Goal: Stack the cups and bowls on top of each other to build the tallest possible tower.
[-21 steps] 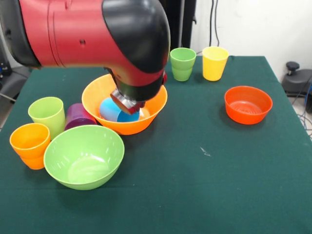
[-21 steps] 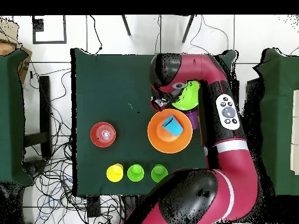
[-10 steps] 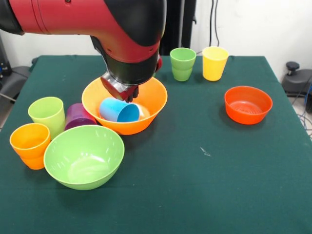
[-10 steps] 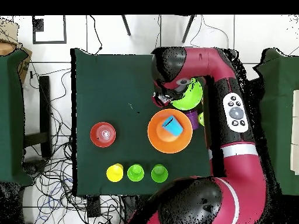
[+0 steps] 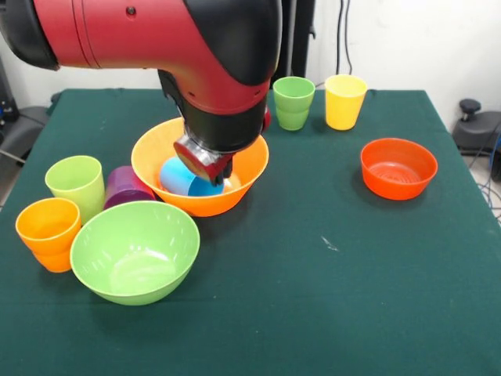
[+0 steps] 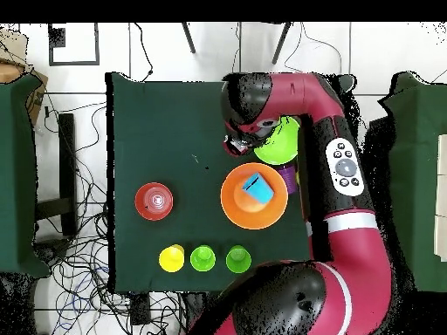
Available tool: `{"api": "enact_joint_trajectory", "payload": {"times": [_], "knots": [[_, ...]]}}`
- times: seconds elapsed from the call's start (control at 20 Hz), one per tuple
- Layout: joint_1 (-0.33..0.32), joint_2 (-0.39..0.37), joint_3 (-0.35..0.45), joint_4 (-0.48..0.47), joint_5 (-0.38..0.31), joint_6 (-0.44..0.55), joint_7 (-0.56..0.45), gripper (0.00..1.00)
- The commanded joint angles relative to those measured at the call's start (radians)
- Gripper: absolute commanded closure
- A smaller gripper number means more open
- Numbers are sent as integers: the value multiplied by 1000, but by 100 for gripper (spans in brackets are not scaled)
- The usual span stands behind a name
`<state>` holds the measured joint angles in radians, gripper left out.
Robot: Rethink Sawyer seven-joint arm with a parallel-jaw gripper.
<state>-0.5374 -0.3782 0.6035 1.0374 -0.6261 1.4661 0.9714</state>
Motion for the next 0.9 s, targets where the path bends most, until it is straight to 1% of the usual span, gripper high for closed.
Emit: {"api": "enact_joint_trajectory", "payload": {"times": [0.05, 0.1, 0.15, 0.5, 0.9], "knots": [[21, 45, -35, 86, -60, -92, -98, 100], [21, 46, -36, 85, -57, -85, -102, 100], [11, 47, -31, 94, -42, -93, -104, 0], [7, 46, -35, 94, -57, -47, -161, 0], [14, 50, -36, 89, -58, -19, -170, 0]]}}
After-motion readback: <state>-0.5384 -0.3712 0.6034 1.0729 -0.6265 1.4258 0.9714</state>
